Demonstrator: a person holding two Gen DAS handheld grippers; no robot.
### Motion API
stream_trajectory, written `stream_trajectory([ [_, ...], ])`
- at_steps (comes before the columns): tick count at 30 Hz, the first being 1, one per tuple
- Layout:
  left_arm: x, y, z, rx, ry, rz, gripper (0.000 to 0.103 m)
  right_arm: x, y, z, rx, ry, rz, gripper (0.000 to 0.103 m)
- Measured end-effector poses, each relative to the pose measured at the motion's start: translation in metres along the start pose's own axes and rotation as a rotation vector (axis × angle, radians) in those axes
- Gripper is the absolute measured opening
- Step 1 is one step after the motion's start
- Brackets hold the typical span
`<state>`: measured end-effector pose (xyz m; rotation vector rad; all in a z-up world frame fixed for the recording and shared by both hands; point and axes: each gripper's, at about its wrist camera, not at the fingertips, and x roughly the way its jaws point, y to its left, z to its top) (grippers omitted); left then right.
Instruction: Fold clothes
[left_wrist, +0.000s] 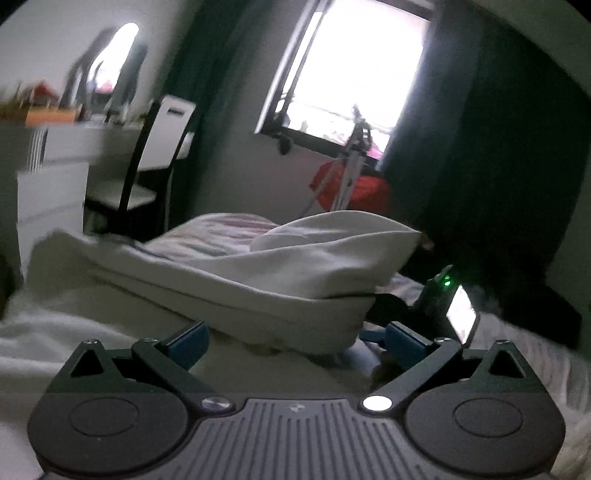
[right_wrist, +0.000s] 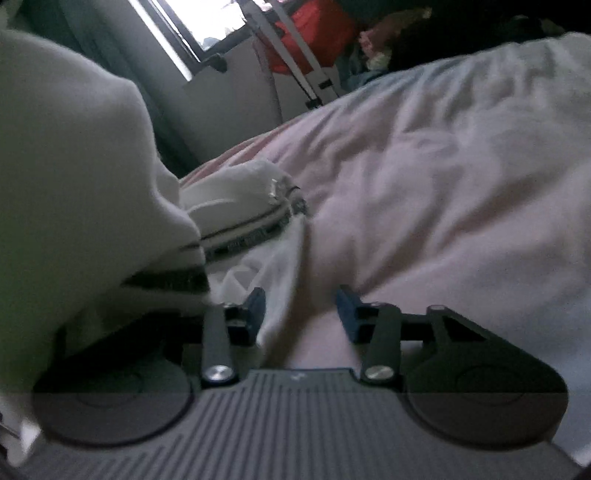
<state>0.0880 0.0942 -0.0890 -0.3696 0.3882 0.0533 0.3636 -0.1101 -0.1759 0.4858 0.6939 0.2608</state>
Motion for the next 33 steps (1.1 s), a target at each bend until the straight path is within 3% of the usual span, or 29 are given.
stream_trajectory([
  [4, 0.017, 0.005, -0.006, -0.039, 0.018, -0.025, 0.102, 0.010, 0.016, 0.000, -0.041, 0.047, 0.059, 0.007],
  [7, 0.020, 0.003, -0.010, -0.044, 0.037, -0.027, 0.102, -0.007, 0.022, 0.007, -0.045, 0.001, 0.083, 0.007],
  [10, 0.016, 0.000, -0.013, -0.021, 0.027, -0.025, 0.102, -0.035, 0.017, 0.025, -0.045, -0.075, 0.026, 0.007],
  [14, 0.009, -0.007, -0.016, 0.008, 0.011, -0.017, 0.102, -0.087, -0.013, 0.064, -0.064, -0.190, -0.112, 0.007],
  [25, 0.009, -0.027, -0.022, 0.078, 0.021, -0.023, 0.102, -0.280, -0.123, 0.176, -0.102, -0.465, -0.592, 0.007],
  [28, 0.009, -0.033, -0.025, 0.109, 0.014, -0.028, 0.102, -0.308, -0.158, 0.181, -0.066, -0.495, -0.648, 0.007],
  [33, 0.014, -0.043, -0.033, 0.160, 0.033, -0.025, 0.102, -0.312, -0.220, 0.136, 0.050, -0.430, -0.630, 0.011],
])
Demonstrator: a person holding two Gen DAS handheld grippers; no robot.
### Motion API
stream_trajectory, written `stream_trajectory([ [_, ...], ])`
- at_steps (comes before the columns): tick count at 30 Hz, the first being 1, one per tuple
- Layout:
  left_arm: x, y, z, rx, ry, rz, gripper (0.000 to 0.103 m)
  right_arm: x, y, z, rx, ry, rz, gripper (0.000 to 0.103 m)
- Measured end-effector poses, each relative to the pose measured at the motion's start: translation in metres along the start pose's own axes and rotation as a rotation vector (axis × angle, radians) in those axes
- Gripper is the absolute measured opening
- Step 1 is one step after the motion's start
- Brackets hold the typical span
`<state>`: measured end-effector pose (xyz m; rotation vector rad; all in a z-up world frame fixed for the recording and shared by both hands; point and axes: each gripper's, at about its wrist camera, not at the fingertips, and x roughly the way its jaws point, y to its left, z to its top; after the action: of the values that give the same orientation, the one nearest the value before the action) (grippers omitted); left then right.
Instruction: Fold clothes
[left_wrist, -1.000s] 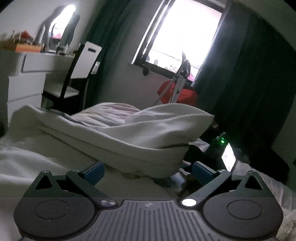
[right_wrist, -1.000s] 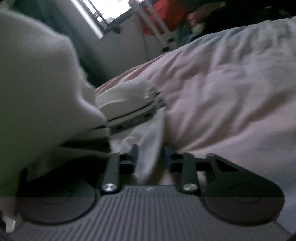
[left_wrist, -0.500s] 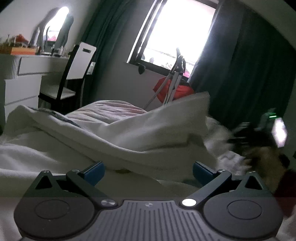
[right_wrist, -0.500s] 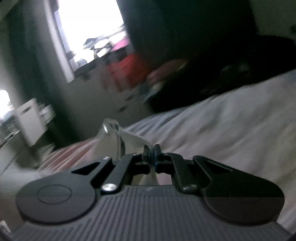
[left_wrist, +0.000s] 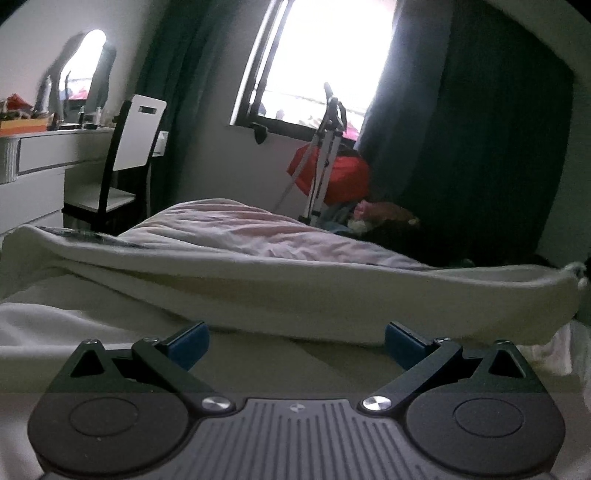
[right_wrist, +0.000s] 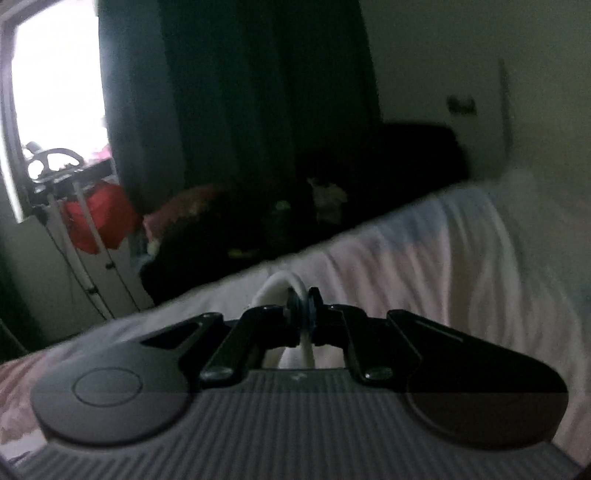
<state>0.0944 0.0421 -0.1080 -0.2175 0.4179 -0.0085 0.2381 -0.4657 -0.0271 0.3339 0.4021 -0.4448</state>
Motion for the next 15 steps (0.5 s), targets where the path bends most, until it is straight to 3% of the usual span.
stream_trajectory([
  [4, 0.003, -0.007, -0.005, 0.037, 0.013, 0.000, 0.102, 0.016, -0.036, -0.053, 0.117, 0.154, -0.004, 0.016],
  [6, 0.004, -0.007, -0.006, 0.041, 0.015, -0.002, 0.102, 0.011, -0.054, -0.078, 0.208, 0.188, 0.028, 0.032],
  [8, 0.006, -0.006, -0.006, 0.040, 0.018, -0.004, 0.102, 0.002, -0.067, -0.093, 0.322, 0.169, 0.080, 0.076],
  [9, 0.007, -0.006, -0.006, 0.037, 0.022, -0.006, 0.102, -0.002, -0.073, -0.101, 0.379, 0.160, 0.105, 0.082],
  [11, 0.007, -0.005, -0.006, 0.028, 0.030, -0.006, 0.102, -0.011, -0.086, -0.115, 0.498, 0.145, 0.156, 0.084],
  [13, 0.007, -0.004, -0.007, 0.020, 0.038, -0.007, 0.102, -0.016, -0.092, -0.121, 0.632, 0.187, 0.193, 0.084],
  [15, 0.007, -0.004, -0.008, 0.021, 0.045, -0.004, 0.102, -0.020, -0.085, -0.120, 0.682, 0.238, 0.232, 0.084],
])
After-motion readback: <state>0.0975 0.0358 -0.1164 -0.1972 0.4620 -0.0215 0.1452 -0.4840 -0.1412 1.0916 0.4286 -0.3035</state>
